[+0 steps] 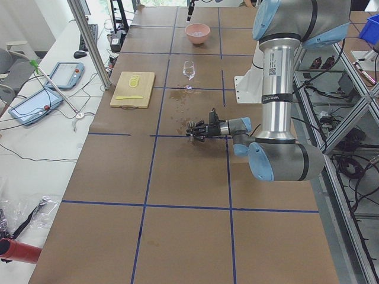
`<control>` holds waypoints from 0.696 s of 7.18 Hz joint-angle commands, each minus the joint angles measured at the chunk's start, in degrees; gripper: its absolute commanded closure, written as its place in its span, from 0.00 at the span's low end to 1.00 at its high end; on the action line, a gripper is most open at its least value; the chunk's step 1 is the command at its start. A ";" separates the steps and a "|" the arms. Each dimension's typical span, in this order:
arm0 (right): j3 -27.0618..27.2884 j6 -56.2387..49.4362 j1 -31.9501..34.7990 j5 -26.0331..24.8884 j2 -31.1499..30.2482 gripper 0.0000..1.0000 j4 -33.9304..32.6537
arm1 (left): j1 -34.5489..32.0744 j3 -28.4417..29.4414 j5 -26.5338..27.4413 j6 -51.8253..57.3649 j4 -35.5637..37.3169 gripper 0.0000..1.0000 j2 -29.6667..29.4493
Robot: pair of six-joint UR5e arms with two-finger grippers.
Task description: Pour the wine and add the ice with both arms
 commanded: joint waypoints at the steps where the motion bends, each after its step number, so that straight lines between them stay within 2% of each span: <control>1: 0.00 0.96 -0.19 0.09 1.47 1.00 0.00 | 0.00 -0.01 -0.27 -0.02 0.00 0.58 0.00; 3: -0.09 4.20 -1.42 -0.26 4.27 1.00 -0.09 | 0.00 -0.01 -0.36 0.06 0.00 0.53 0.00; 4: -0.09 5.61 -2.30 -0.52 5.68 1.00 -0.18 | -0.08 -0.10 -0.44 0.07 0.00 0.48 0.00; 5: -0.09 5.89 -2.48 -0.53 6.22 1.00 -0.18 | 0.00 -0.10 -0.97 0.15 0.00 0.24 0.26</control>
